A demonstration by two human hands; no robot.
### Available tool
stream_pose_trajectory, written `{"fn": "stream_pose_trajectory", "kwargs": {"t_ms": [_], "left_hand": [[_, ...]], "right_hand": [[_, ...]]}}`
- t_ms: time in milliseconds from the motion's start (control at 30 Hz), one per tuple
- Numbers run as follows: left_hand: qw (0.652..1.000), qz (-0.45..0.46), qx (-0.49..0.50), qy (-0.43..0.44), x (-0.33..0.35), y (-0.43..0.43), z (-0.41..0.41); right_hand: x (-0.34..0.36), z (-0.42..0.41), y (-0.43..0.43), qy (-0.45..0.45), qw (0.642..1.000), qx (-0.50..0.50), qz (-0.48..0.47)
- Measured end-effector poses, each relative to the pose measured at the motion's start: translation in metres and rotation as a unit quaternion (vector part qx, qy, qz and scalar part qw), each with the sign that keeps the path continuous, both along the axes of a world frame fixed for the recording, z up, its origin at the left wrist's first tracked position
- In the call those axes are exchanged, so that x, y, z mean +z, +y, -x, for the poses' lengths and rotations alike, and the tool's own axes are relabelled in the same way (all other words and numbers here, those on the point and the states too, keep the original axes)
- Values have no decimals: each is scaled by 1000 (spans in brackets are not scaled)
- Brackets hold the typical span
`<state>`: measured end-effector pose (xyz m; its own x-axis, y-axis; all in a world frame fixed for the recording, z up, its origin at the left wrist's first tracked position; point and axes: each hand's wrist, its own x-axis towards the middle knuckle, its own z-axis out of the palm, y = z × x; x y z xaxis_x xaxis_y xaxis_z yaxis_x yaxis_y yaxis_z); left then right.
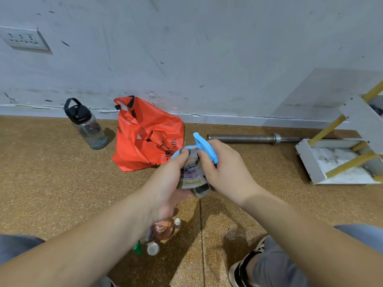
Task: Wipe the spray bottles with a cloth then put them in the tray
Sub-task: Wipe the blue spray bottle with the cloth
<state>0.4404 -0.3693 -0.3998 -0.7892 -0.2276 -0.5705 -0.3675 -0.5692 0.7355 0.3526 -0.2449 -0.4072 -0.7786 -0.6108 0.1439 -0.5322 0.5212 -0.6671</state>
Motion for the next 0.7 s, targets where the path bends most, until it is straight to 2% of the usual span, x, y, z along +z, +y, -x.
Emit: {"fn": "stream_pose_trajectory", "kwargs": {"t_ms": [100, 167, 233, 267, 333, 500, 700], "left_hand": [[994, 98, 47, 6, 2, -10, 5], [973, 215, 86, 13, 1, -15, 7], [933, 354, 45, 41, -3, -9, 5], [917, 395, 3, 52, -8, -1, 2], [908, 409, -60, 61, -18, 11, -2], [887, 439, -131, 60, -33, 11, 0], [920, 361, -148, -30, -46, 3, 13]], "right_hand": [[-1, 7, 3, -63, 997, -33, -31], [-5, 7, 5, -104, 993, -30, -41], [-9, 1, 4, -127, 991, -12, -30], [-12, -1, 3, -134, 991, -5, -22], [-15, -3, 3, -150, 989, -14, -5], [-28, 3, 12, -178, 980, -91, -3], [-63, 22, 37, -205, 964, -157, -57]]}}
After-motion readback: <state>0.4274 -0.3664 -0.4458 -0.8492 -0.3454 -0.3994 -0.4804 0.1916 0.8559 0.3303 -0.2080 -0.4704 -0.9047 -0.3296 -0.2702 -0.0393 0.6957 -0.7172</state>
